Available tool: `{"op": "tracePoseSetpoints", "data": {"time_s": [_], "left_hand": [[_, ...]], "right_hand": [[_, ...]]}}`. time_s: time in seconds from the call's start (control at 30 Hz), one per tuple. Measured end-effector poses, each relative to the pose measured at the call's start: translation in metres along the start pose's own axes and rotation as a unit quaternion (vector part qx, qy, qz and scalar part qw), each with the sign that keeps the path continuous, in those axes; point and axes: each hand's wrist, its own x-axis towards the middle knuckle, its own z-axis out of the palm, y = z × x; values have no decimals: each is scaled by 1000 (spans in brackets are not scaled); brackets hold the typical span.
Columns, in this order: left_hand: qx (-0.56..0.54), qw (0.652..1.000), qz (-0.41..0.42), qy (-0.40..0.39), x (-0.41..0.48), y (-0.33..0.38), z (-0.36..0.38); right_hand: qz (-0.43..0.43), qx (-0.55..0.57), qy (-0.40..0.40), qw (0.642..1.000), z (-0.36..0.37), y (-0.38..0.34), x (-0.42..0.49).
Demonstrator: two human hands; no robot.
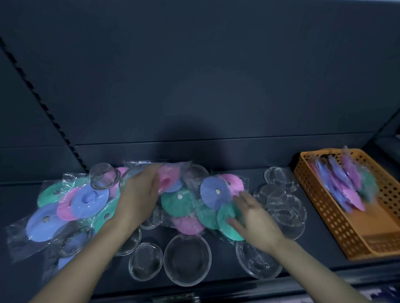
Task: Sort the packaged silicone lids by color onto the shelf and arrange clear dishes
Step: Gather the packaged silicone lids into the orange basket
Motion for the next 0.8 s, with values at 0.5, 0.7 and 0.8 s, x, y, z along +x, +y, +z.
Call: {"op": "tracePoseSetpoints", "data": {"time_s": [0.5, 0.7, 0.8], "left_hand": [[142, 951, 210, -176, 20, 50, 92], [209, 903, 187, -324, 12, 44, 112], [244, 893, 191, -326, 7, 45, 116]], "right_hand": [[46, 171, 50, 983, 0, 6, -11], [168, 308, 149, 924, -5, 17, -14], [212, 364, 174, 890, -8, 23, -13]]}}
